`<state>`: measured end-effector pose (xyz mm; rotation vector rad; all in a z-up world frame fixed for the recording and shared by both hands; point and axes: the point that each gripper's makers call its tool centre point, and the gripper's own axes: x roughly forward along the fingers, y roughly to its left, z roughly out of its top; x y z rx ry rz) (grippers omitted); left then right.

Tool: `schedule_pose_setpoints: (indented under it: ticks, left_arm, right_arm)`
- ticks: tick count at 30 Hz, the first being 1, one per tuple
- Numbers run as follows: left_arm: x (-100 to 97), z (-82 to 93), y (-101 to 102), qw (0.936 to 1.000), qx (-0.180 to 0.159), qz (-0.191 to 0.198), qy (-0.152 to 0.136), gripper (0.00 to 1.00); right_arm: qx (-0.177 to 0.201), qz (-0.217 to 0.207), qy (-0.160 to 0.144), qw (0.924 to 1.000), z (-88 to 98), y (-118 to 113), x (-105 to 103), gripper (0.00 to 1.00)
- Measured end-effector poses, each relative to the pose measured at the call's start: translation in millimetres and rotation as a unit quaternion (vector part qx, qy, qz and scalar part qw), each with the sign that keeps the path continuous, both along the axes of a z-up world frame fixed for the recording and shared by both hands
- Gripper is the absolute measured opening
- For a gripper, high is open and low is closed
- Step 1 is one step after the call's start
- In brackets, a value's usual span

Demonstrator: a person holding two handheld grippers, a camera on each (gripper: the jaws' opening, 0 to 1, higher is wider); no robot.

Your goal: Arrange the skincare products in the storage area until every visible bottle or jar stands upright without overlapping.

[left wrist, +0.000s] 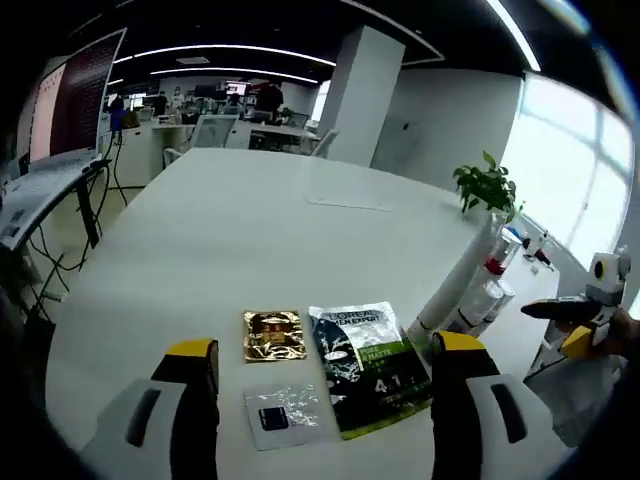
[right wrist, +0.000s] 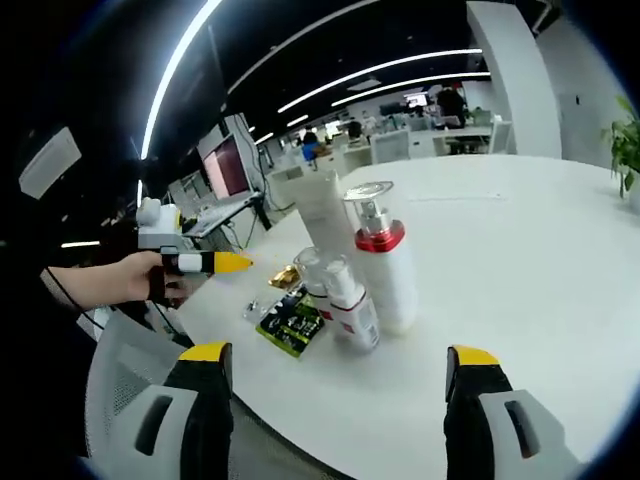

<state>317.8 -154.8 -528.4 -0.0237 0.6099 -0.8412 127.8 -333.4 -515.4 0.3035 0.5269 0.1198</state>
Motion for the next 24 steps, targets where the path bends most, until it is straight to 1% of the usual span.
schedule_pose_setpoints:
  ticks: [3, 4, 6, 9, 10, 12, 15, 17, 19, 22, 24]
  left_arm:
    - [-11.9, 9.6, 0, 0.9996, -0.008, -0.022, -0.018, 0.89]
    - [-17.1, 14.5, -1, 0.999, -0.015, -0.032, -0.027, 0.91]
    - [-27.0, 21.2, -3, 0.998, -0.03, -0.043, -0.034, 0.95]
    - [-32.2, 21.3, 0, 0.9974, -0.035, -0.05, -0.04, 0.96]
    - [-36.2, 22.2, -2, 0.9966, -0.039, -0.057, -0.046, 0.97]
    - [-41.3, 21.2, -3, 0.9959, -0.042, -0.064, -0.048, 0.98]
    - [-45.8, 22.9, -5, 0.995, -0.041, -0.073, -0.054, 0.99]
    - [-47.4, 27.9, -8, 0.9934, -0.038, -0.086, -0.066, 0.99]
    - [-47.4, 28.9, -8, 0.992, -0.035, -0.096, -0.075, 0.99]
    - [-50.7, 33.5, -5, 0.9902, -0.034, -0.109, -0.081, 0.99]
    - [-52.3, 33.5, -4, 0.9897, -0.035, -0.112, -0.081, 0.99]
  right_arm:
    - [0.004, -0.004, -0.004, 1.0, 1.7, -1, 0, 0.93]
    - [0.006, -0.005, -0.006, 1.0, 2.1, -1, 0, 0.93]
    - [0.008, -0.005, -0.008, 0.9999, 2.9, -2, 1, 0.93]
    - [0.007, -0.005, -0.009, 0.9999, 3.8, -1, 1, 0.93]
    - [0.006, -0.005, -0.01, 0.9999, 4.4, -1, 1, 0.93]
    - [0.006, -0.006, -0.011, 0.9999, 4.5, -2, 1, 0.93]
    - [0.007, -0.007, -0.012, 0.9999, 5.8, -1, 0, 0.93]
    - [0.005, -0.007, -0.012, 0.9999, 5.2, -2, 0, 0.93]
    - [0.005, -0.008, -0.013, 0.9999, 6.8, -1, 0, 0.93]
    - [0.005, -0.01, -0.015, 0.9998, 7.5, -2, 0, 0.93]
    - [0.004, -0.012, -0.016, 0.9998, 7.4, -3, 1, 0.94]
